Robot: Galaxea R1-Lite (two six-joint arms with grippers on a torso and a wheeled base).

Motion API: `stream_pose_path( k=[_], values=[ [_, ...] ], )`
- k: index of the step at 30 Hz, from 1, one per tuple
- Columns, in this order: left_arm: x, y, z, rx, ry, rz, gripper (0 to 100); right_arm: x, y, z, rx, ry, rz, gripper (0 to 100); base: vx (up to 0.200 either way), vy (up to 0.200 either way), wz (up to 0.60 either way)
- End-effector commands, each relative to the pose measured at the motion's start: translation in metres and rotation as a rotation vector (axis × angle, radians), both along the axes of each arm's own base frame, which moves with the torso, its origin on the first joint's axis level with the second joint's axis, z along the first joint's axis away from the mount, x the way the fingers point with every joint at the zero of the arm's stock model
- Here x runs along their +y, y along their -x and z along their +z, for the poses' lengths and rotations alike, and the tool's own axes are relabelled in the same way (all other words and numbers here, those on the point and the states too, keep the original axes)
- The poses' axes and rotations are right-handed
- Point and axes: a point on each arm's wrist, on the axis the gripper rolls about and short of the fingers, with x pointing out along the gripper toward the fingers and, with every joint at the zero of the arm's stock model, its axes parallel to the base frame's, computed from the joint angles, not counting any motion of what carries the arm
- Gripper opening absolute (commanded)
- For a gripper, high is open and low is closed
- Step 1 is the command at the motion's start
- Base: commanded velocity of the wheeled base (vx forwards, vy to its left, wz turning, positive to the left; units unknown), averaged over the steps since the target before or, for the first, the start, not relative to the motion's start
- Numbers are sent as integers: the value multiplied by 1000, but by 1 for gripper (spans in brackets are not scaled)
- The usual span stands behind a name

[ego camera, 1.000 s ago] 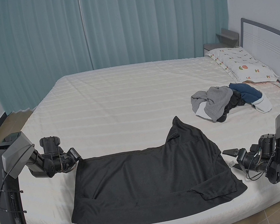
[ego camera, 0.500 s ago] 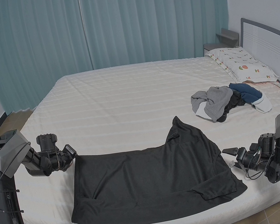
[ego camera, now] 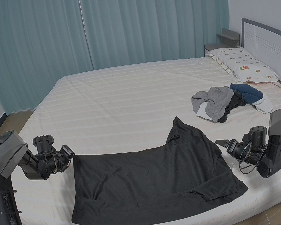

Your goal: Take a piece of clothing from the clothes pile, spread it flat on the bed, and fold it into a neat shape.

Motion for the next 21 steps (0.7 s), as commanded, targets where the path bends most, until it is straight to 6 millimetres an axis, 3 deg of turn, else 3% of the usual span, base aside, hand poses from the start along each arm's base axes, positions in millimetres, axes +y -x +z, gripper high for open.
stream_pose_path(
  k=[1, 5, 9, 15, 21],
  values=[
    [1, 4, -1, 9, 1, 2, 0, 31, -35, 42, -99, 101, 84, 100, 0, 0, 0],
    [1, 6, -3, 17, 1, 4, 0, 56, -66, 49, -74, 153, 91, 100, 0, 0, 0],
    [1, 6, -4, 21, 2, 4, 0, 75, -87, 26, -8, 227, 60, 100, 0, 0, 0],
    [3, 6, -3, 16, -1, 7, 0, 77, -118, 4, -29, 312, 21, 100, 0, 0, 0],
    [4, 6, -4, 13, -3, 9, 0, 78, -134, -6, -4, 315, 14, 100, 0, 0, 0]
  ],
)
